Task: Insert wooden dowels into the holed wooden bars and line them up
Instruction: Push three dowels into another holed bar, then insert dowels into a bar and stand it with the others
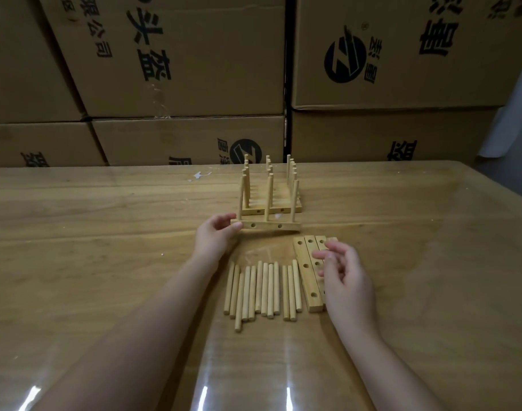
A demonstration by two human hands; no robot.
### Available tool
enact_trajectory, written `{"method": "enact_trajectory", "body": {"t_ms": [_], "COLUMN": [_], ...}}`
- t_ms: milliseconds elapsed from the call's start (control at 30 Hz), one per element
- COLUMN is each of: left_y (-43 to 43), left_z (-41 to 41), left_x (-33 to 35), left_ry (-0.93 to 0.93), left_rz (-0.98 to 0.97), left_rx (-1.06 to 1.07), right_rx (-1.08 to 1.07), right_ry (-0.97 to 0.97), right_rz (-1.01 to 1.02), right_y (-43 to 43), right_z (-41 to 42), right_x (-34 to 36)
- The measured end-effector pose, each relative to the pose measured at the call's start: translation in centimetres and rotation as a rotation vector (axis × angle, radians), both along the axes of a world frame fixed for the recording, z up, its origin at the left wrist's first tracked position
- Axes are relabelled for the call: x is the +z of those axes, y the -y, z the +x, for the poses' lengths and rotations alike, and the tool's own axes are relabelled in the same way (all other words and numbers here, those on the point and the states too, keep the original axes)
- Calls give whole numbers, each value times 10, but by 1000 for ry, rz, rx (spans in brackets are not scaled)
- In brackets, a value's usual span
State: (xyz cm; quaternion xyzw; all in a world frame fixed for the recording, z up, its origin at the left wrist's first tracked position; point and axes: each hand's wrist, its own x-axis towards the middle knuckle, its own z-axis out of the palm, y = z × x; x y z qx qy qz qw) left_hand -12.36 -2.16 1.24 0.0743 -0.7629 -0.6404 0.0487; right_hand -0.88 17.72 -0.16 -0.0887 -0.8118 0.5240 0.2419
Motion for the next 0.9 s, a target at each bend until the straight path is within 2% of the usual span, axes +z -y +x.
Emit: {"method": "enact_trajectory", "body": {"t_ms": [300, 467, 633, 900], "left_y": [-9, -12, -12, -19], "left_z": [-39, -59, -68, -73], "left_x": [-10, -15, -24, -17], "left_ry": [-2, 0, -58, -49], "left_rz": [-342, -422, -572, -810], "left_rx": [-65, -10, 69, 100], "right_rx": [0, -1, 14, 33], "right_ry": [9, 11, 3, 11], "right_rz": [12, 9, 19, 29], "right_y": [0, 0, 0, 0], "right_z": [-2, -2, -2, -1], "right_x": [-2, -2, -3, -2]}}
